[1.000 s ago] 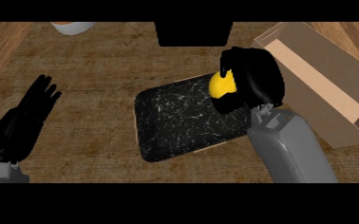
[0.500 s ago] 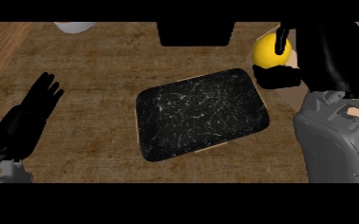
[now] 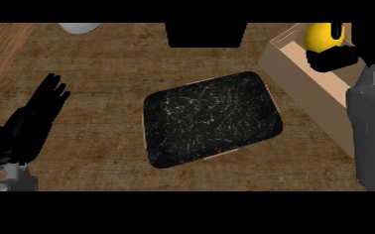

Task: Pick the lemon from the tray and place it in the cardboard box

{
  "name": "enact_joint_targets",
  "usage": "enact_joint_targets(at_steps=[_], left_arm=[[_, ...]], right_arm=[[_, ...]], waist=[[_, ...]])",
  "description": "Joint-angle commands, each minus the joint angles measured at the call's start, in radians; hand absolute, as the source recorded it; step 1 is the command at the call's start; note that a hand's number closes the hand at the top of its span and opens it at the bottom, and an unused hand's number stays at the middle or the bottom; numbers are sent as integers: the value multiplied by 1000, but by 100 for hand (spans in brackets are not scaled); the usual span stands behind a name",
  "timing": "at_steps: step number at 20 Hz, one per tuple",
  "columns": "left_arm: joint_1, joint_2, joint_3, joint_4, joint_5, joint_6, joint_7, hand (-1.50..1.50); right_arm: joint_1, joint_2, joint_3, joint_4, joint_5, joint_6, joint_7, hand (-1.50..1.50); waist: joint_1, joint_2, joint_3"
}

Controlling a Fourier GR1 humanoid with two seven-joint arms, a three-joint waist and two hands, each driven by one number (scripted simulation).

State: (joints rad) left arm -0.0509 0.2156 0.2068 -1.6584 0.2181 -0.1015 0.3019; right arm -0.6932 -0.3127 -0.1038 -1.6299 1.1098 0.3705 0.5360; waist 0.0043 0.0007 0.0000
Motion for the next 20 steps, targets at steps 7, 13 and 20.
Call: enact_joint_targets(at_steps=[7, 13, 20], left_arm=[[17, 1, 8, 48, -10, -43, -52, 0], [6, -6, 9, 22, -21, -18, -30, 0], [15, -9, -1, -53, 0, -15, 31, 0]], right_arm=[[52, -59, -70, 246, -29, -232, -236, 150], [-14, -93, -140, 511, -88, -291, -344, 150], [38, -40, -175, 739, -86, -342, -300, -150]], waist=[[2, 1, 0], [7, 2, 0], [15, 4, 1]])
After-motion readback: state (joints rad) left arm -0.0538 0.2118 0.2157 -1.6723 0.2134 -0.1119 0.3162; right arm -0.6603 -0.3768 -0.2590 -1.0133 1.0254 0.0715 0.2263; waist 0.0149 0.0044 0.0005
